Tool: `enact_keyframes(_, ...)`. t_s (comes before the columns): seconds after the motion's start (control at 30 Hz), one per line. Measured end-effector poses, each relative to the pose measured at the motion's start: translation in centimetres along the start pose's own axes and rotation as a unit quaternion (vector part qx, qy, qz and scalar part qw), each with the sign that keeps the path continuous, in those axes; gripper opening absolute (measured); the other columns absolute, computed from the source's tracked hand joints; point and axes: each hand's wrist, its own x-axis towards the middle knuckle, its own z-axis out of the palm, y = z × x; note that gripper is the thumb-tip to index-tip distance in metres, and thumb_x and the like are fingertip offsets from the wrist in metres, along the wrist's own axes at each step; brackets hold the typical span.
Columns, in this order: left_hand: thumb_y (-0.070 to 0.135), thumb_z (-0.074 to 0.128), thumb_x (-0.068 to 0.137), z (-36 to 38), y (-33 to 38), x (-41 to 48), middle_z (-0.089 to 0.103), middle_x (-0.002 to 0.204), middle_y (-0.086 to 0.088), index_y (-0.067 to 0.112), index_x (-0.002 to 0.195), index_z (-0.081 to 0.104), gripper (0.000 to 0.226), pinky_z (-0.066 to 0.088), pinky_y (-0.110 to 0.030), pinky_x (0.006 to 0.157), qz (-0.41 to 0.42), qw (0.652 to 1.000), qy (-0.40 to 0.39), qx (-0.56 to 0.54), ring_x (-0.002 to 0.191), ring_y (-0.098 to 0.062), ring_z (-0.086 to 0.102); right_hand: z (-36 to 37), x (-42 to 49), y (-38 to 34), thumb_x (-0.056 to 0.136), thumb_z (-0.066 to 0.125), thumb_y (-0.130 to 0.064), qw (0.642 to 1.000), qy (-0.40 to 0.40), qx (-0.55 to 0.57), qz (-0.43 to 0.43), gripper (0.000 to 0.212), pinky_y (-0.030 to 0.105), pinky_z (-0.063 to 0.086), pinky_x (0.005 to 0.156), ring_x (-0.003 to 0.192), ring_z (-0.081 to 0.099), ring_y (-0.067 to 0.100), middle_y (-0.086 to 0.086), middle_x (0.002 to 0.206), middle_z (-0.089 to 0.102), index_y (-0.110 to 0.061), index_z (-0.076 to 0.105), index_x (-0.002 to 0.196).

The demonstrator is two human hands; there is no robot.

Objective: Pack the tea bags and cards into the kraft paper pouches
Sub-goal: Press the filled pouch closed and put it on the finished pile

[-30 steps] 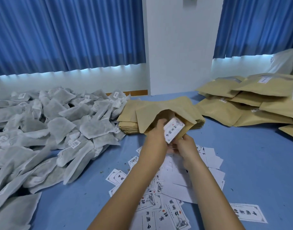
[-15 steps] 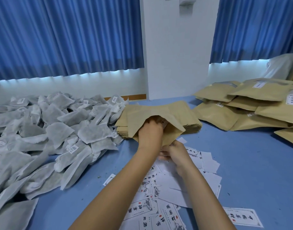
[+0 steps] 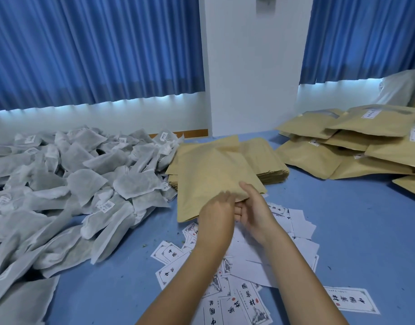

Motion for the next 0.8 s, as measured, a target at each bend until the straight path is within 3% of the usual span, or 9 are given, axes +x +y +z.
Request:
enact_keyframes(0.1,0.012,0.049,0.085,1.2,0.1,-1.6,0.064,0.083,-0.007,0.01,0.086,0.065,0.016,0.046,-0.037,0.068,0.058,0.991,-0.006,-0.12,0.079,-0.025,0.057,-0.2,0.7,0.7,0.097,0.053,-0.024,0.991,0.134,0.006,-0.024,0.01,0.024,0.046,0.058,0.07,0.061,0.019,0.005,0.08,0.066,-0.019,0.06,0.094)
enact_keyframes(0.17,0.023,0.051,0.085,1.9,-0.1,-2.2,0.065,0.069,-0.008,0.01,0.074,0.066,0.022,0.046,-0.032,0.059,-0.033,0.97,-0.088,-0.226,0.059,-0.021,0.055,-0.3,1.1,0.8,0.099,0.048,-0.014,0.984,0.166,0.019,-0.055,0.014,0.027,0.052,0.059,0.071,0.065,0.018,0.007,0.085,0.068,-0.013,0.06,0.092)
enact_keyframes(0.2,0.029,0.054,0.085,2.0,-0.3,-2.3,0.066,0.065,-0.008,0.011,0.07,0.067,0.027,0.045,-0.029,0.056,-0.113,0.931,-0.137,-0.319,0.05,-0.017,0.051,-0.5,1.3,0.8,0.1,0.047,-0.013,0.985,0.159,0.035,-0.057,0.014,0.029,0.055,0.061,0.073,0.066,0.019,0.009,0.087,0.068,-0.011,0.058,0.093)
enact_keyframes(0.27,0.038,0.057,0.089,1.6,-0.9,-1.6,0.067,0.065,-0.01,0.011,0.07,0.07,0.036,0.044,-0.025,0.05,-0.271,0.788,-0.15,-0.532,0.046,-0.014,0.051,-0.5,1.3,0.5,0.101,0.045,-0.011,0.991,0.115,0.05,-0.043,0.015,0.03,0.057,0.064,0.072,0.067,0.021,0.011,0.087,0.069,-0.007,0.058,0.097)
enact_keyframes(0.33,0.04,0.057,0.091,1.2,-1.8,-0.6,0.07,0.071,-0.014,0.009,0.078,0.071,0.037,0.048,-0.024,0.049,-0.37,0.629,-0.083,-0.679,0.051,-0.017,0.06,-0.5,1.2,0.4,0.1,0.043,-0.01,0.998,0.045,0.043,-0.014,0.018,0.028,0.058,0.063,0.073,0.069,0.023,0.015,0.092,0.07,-0.002,0.059,0.104)
enact_keyframes(0.37,0.037,0.058,0.092,1.1,-2.3,-0.4,0.071,0.074,-0.013,0.008,0.085,0.069,0.032,0.051,-0.025,0.05,-0.4,0.567,-0.044,-0.719,0.055,-0.017,0.063,-0.4,1.2,0.5,0.1,0.043,-0.009,0.999,0.024,0.04,-0.007,0.019,0.027,0.058,0.063,0.075,0.069,0.023,0.016,0.097,0.069,-0.001,0.058,0.109)
enact_keyframes(0.43,0.027,0.061,0.092,1.1,-3.2,-0.6,0.071,0.071,-0.01,0.005,0.092,0.062,0.023,0.053,-0.022,0.051,-0.435,0.498,0.011,-0.75,0.057,-0.015,0.066,-0.6,1.3,0.6,0.098,0.047,-0.008,0.999,0.029,0.024,-0.014,0.019,0.026,0.058,0.064,0.081,0.068,0.024,0.017,0.102,0.067,-0.002,0.056,0.113)
enact_keyframes(0.6,0.013,0.061,0.092,0.7,-4.2,-0.7,0.069,0.085,-0.011,0.001,0.097,0.06,0.013,0.055,-0.019,0.054,-0.453,0.514,0.063,-0.725,0.061,-0.015,0.065,-2.5,0.8,-0.4,0.092,0.06,-0.01,0.985,0.152,-0.055,-0.054,0.01,0.02,0.05,0.051,0.061,0.058,0.021,0.008,0.068,0.066,-0.001,0.062,0.088)
enact_keyframes(0.8,0.012,0.062,0.092,0.3,-4.2,-0.8,0.067,0.089,-0.013,0.001,0.095,0.058,0.012,0.057,-0.02,0.059,-0.454,0.514,0.068,-0.724,0.064,-0.018,0.064,-2.9,0.3,-0.6,0.091,0.061,-0.006,0.979,0.158,-0.113,-0.055,0.017,0.017,0.044,0.046,0.048,0.05,0.016,0.01,0.055,0.061,0.004,0.063,0.078)
